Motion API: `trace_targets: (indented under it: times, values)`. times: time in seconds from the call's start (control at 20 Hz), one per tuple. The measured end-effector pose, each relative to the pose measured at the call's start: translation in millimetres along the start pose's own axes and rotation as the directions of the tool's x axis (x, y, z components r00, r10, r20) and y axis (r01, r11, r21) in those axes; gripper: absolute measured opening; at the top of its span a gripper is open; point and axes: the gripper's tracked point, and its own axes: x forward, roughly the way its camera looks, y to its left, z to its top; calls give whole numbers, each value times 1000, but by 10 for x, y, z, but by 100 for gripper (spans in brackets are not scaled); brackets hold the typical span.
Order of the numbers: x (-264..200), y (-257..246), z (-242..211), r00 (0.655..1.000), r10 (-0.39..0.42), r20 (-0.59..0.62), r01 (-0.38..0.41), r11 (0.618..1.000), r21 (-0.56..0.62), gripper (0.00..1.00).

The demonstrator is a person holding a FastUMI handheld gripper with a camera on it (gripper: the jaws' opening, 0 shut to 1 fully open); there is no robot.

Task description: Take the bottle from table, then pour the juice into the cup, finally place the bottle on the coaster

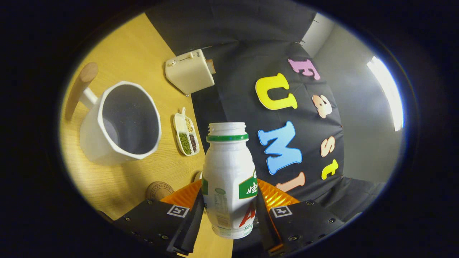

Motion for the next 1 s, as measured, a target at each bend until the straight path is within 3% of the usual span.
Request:
trace_targets:
  times: [0.35, 1.0]
  values:
    - [41, 7, -114, 1000, 7, 5, -8, 963, 269, 69]
    - [164, 33, -210, 998, 59, 38, -70, 769, 636, 69]
